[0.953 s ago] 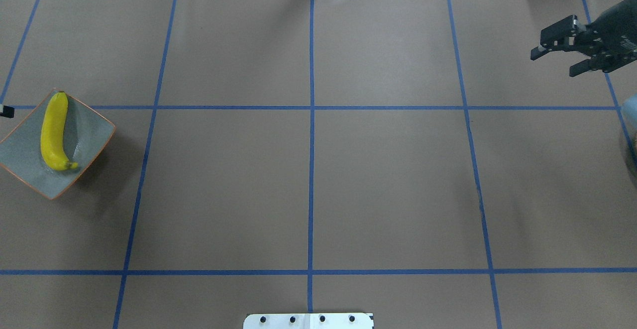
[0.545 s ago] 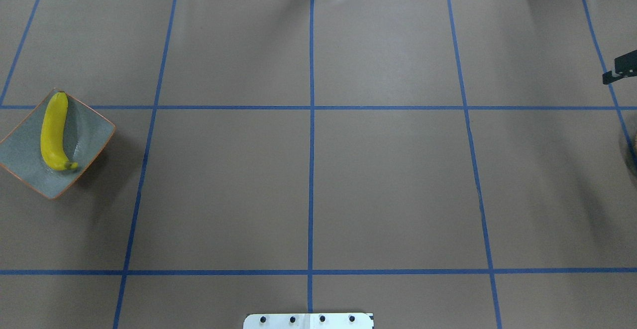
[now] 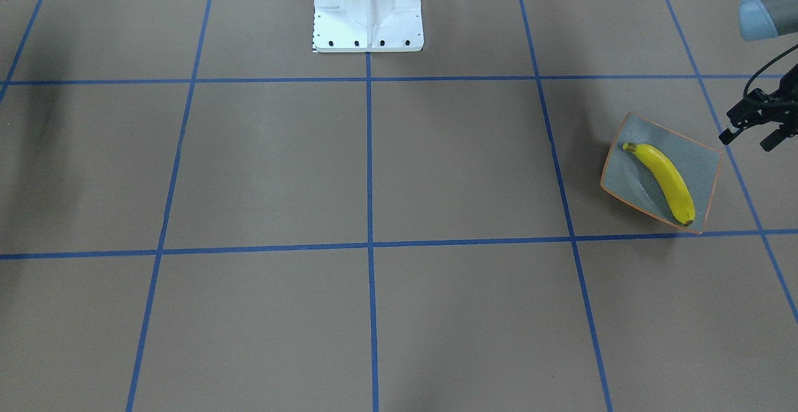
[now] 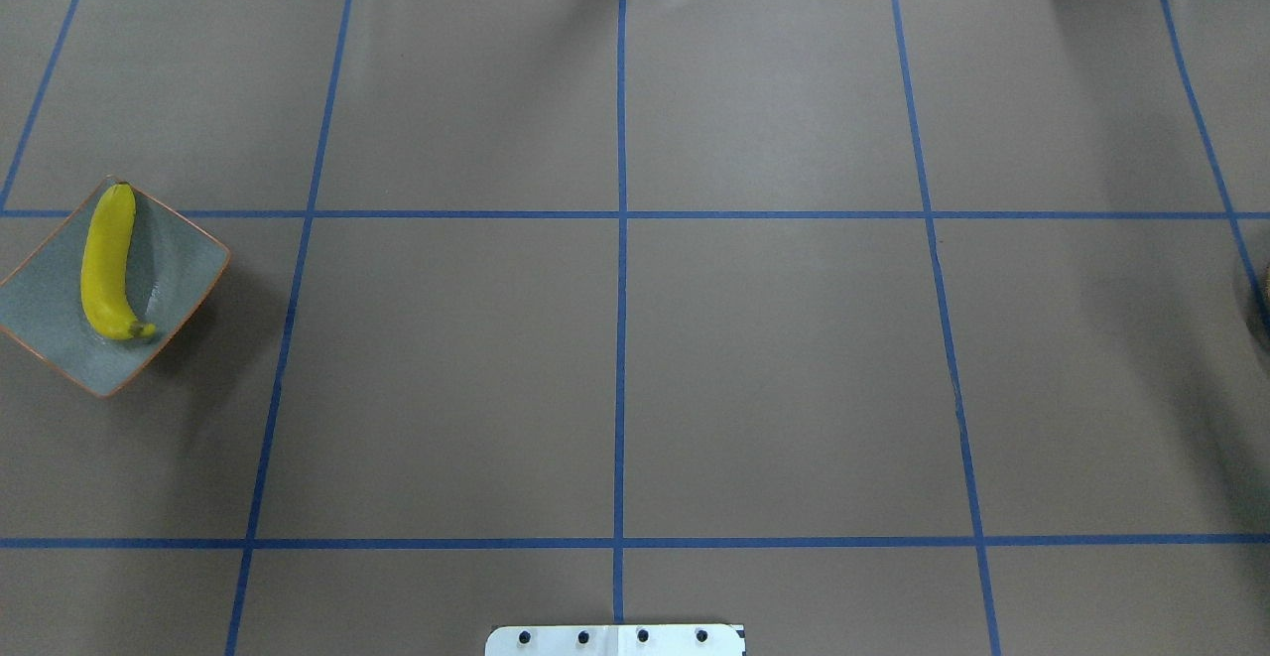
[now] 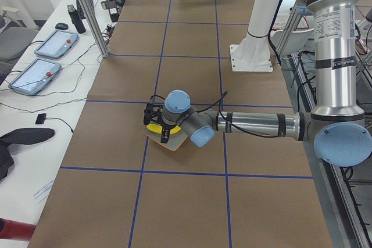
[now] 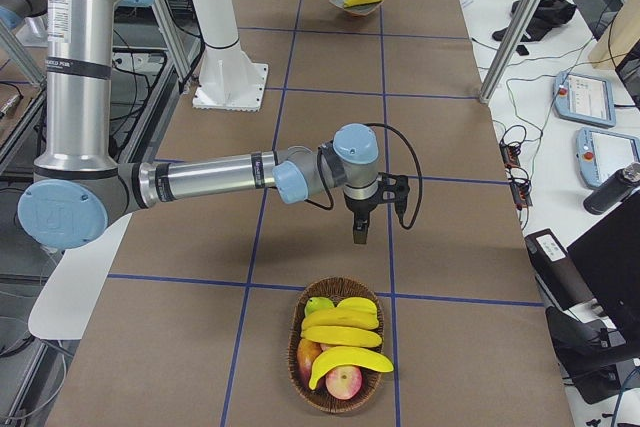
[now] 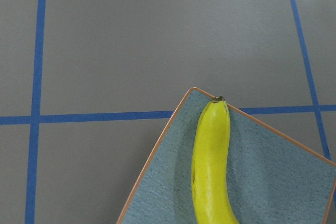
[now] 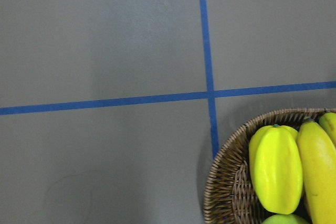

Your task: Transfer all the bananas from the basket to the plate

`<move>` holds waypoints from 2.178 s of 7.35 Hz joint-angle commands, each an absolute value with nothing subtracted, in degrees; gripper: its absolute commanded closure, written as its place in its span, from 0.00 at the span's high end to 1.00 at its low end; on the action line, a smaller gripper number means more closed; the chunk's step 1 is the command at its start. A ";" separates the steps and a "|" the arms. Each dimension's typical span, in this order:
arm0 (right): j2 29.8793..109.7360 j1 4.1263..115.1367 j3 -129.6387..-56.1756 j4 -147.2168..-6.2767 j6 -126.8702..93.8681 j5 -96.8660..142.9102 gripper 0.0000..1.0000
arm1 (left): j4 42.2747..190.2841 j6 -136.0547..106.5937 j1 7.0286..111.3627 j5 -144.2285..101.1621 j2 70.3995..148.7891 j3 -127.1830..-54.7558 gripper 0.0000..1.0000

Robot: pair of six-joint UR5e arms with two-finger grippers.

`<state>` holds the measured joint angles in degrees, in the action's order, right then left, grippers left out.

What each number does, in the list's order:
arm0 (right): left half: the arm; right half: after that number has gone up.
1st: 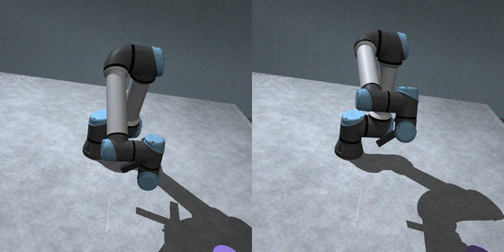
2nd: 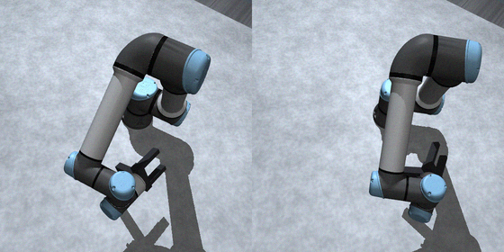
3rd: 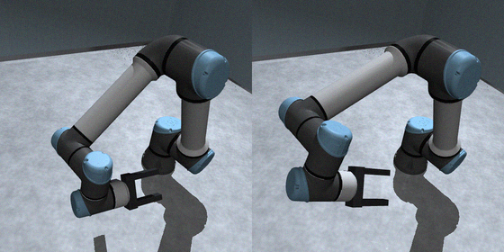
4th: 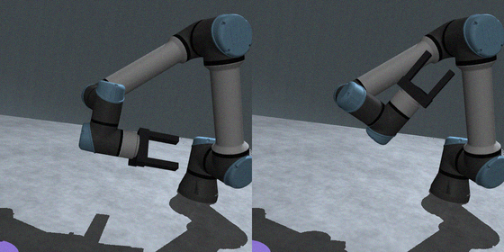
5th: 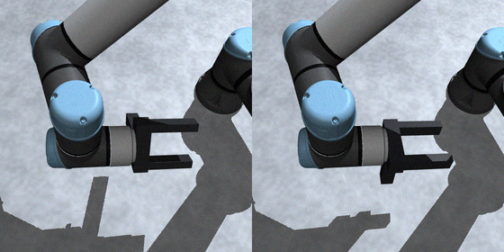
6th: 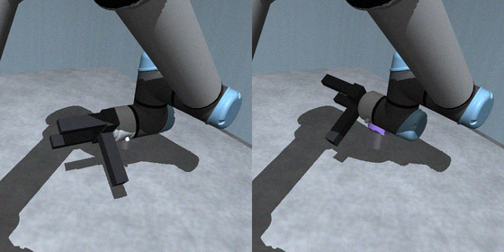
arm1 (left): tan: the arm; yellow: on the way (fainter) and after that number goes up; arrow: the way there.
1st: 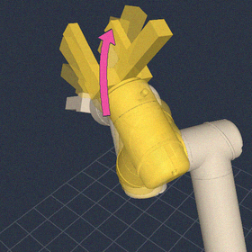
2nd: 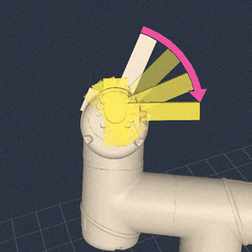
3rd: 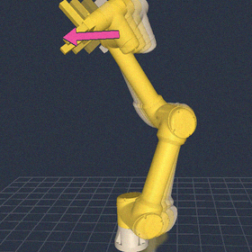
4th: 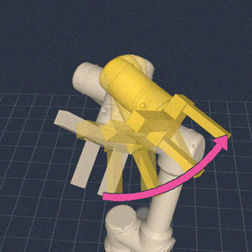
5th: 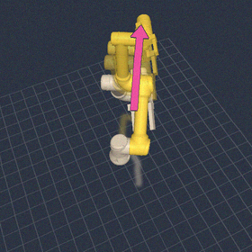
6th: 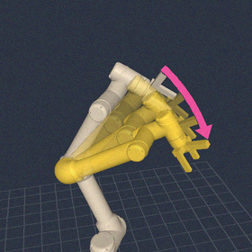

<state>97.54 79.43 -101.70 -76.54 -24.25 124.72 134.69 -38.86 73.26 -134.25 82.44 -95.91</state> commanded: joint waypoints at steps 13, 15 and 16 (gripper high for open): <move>96.24 77.96 -89.13 -81.56 -10.64 116.19 0.74 | 134.82 -39.02 73.30 -134.30 80.07 -98.96 1.00; 96.07 77.96 -88.86 -81.56 -10.72 116.37 0.70 | 134.82 -39.02 73.30 -134.38 80.07 -98.88 1.00; 96.06 77.96 -88.86 -81.56 -10.72 116.37 0.66 | 134.82 -39.02 73.30 -134.47 79.98 -99.05 1.00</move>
<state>96.13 77.96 -88.94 -81.57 -10.70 116.31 134.82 -39.02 73.29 -134.40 80.05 -98.94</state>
